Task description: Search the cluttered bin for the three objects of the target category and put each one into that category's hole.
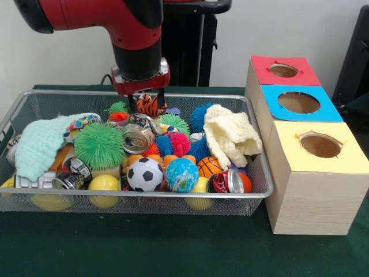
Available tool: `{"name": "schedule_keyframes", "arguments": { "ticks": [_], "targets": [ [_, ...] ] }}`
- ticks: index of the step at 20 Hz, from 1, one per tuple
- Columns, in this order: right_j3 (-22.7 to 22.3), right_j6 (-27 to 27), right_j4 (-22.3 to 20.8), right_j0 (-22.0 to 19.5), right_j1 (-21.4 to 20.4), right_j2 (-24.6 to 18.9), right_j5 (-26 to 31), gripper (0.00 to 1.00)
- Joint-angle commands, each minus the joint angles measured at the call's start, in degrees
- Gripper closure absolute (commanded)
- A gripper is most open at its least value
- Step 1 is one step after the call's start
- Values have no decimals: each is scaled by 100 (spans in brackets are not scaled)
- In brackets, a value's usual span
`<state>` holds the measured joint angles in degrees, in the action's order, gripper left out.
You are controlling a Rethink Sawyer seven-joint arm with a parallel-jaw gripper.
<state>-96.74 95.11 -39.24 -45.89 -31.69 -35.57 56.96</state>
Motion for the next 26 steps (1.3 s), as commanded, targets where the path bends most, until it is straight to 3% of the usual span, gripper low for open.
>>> {"name": "schedule_keyframes", "arguments": {
  "ticks": [1,12,26],
  "targets": [
    [138,-885,-353,-50,26,373,412,0],
    [-76,-998,-282,-114,-17,506,510,0],
    [-766,-1094,-48,-283,-95,443,639,0]
  ]
}}
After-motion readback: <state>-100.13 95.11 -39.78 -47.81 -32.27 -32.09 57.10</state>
